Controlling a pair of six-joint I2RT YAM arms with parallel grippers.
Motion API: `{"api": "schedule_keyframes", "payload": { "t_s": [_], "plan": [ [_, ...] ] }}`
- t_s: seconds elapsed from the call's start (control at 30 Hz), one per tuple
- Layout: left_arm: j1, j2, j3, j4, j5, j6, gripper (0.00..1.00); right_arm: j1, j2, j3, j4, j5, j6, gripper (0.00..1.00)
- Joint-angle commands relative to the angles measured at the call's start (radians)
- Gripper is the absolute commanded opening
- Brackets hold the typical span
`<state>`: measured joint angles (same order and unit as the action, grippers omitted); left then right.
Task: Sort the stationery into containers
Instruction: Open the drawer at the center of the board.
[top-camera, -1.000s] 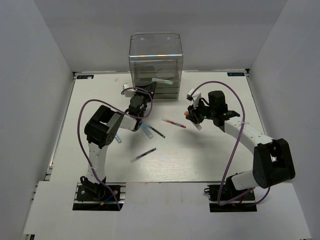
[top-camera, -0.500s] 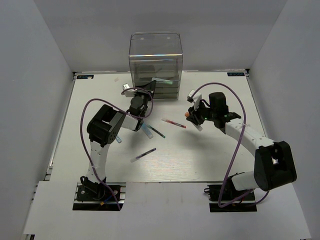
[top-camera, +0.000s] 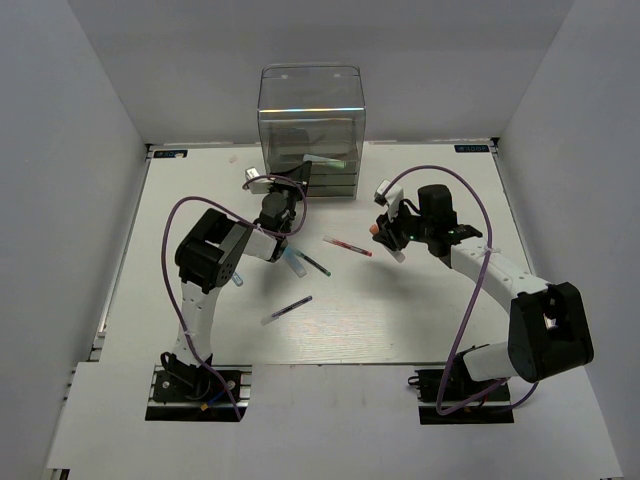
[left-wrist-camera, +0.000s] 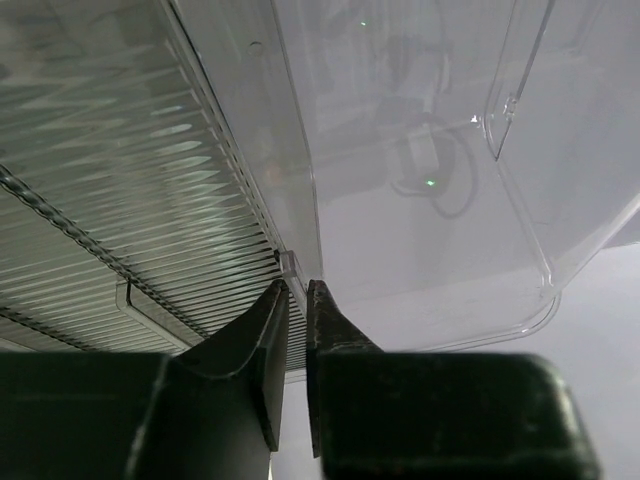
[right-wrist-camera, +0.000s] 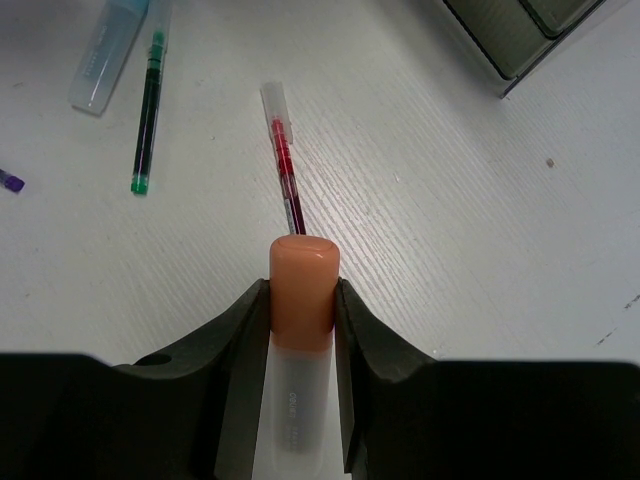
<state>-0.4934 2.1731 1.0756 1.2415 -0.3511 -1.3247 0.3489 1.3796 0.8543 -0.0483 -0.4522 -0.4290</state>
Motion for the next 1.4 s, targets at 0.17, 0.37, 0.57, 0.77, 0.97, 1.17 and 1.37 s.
{"api": "schedule_keyframes", "payload": {
  "t_s": [0.17,0.37,0.57,0.77,0.97,1.17,1.37],
  "plan": [
    [-0.005,-0.004,0.023,0.092,-0.029,0.01,0.0,-0.001,-0.034,-0.009,0.041,-0.013,-0.022,0.0],
    [-0.005,-0.024,0.033,0.102,-0.019,0.033,0.0,-0.001,-0.033,-0.009,0.034,-0.011,-0.034,0.0],
    [-0.005,-0.033,0.055,0.111,-0.008,0.042,0.0,0.002,-0.024,0.002,0.038,-0.008,-0.045,0.0],
    [-0.005,-0.053,0.064,0.111,0.001,0.042,0.0,0.005,-0.019,0.008,0.064,-0.002,-0.057,0.0],
    [-0.005,-0.073,0.064,0.111,0.021,0.042,0.0,0.005,-0.01,0.019,0.067,0.004,-0.074,0.0],
    [-0.005,-0.091,0.055,0.121,0.03,0.051,0.0,0.007,0.009,0.04,0.067,0.006,-0.077,0.0],
    [-0.005,-0.111,0.044,0.13,0.031,0.061,0.0,0.012,0.016,0.051,0.068,0.006,-0.079,0.0]
  ]
}}
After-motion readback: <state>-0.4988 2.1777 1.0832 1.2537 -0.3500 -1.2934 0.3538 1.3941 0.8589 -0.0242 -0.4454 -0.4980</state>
